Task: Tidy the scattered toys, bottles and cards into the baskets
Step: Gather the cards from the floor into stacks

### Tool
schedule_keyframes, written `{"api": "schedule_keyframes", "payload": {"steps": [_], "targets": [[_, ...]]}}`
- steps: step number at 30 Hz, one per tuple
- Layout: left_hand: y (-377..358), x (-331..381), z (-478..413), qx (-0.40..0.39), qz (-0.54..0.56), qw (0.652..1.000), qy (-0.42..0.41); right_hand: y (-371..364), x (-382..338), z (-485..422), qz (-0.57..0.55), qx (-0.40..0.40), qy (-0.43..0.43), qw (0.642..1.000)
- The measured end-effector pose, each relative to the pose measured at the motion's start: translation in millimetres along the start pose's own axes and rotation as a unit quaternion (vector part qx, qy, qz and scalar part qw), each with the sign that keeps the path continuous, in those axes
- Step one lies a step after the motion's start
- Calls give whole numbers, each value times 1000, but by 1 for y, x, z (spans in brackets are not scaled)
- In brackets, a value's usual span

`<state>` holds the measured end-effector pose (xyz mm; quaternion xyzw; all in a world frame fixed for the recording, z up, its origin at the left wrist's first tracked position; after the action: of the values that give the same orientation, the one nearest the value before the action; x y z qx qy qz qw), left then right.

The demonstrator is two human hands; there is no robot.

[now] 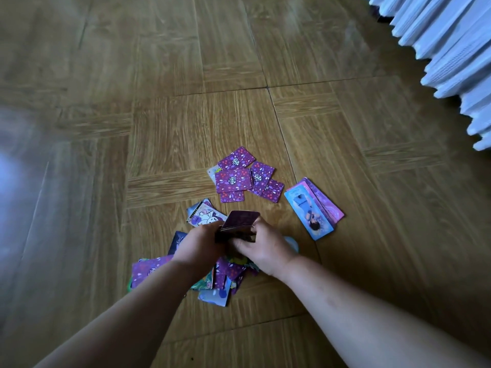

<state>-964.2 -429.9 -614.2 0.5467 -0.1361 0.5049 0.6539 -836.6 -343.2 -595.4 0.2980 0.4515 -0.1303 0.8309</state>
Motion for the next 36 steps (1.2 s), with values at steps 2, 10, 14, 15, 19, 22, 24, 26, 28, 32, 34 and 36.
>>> {"api": "schedule_keyframes", "payload": {"steps": [2, 10, 14, 15, 19, 22, 24, 26, 28, 32, 34, 36], "targets": [[8, 10, -2, 1, -52, 999, -3, 5, -6, -1, -83, 48, 9, 995], [85, 67, -22, 12, 212, 976, 51, 73, -58, -14, -319, 180, -40, 930], [119, 105, -14, -2, 305, 949, 77, 85, -97, -8, -376, 75, -58, 922], [127, 115, -10, -9, 300, 951, 72, 87, -108, -3, -366, 53, -57, 927], [149, 140, 1, 0, 199, 979, 51, 98, -136, 10, -98, 142, 21, 985], [155, 155, 7, -28, 96, 995, 1, 106, -159, 18, 134, 101, 144, 975], [151, 166, 10, -51, 117, 992, -18, 106, -161, 21, 194, 26, 108, 975], [148, 173, 9, -28, 167, 985, -22, 113, -158, 23, 122, 26, 72, 990], [142, 175, 8, -19, 229, 973, -11, 121, -153, 29, 36, 61, 46, 996], [120, 175, 13, -27, 330, 944, 9, 122, -145, 42, -72, 89, 24, 993], [116, 177, 19, -11, 367, 930, 20, 122, -146, 44, -82, 116, 41, 989], [115, 182, 25, -3, 397, 917, 34, 127, -153, 45, 6, 172, 74, 982]]}}
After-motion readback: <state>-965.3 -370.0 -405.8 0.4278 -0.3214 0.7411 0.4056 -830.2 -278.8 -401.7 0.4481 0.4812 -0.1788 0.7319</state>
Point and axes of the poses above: each hand's wrist, its own z-axis away from the middle knuckle, its own y-axis out of the back of the hand, x = y × z, the point moved 4 cm from there along -z, towards the middle knuckle, and after that the axes turned 3 degrees about -y, right-handed, at the moved point
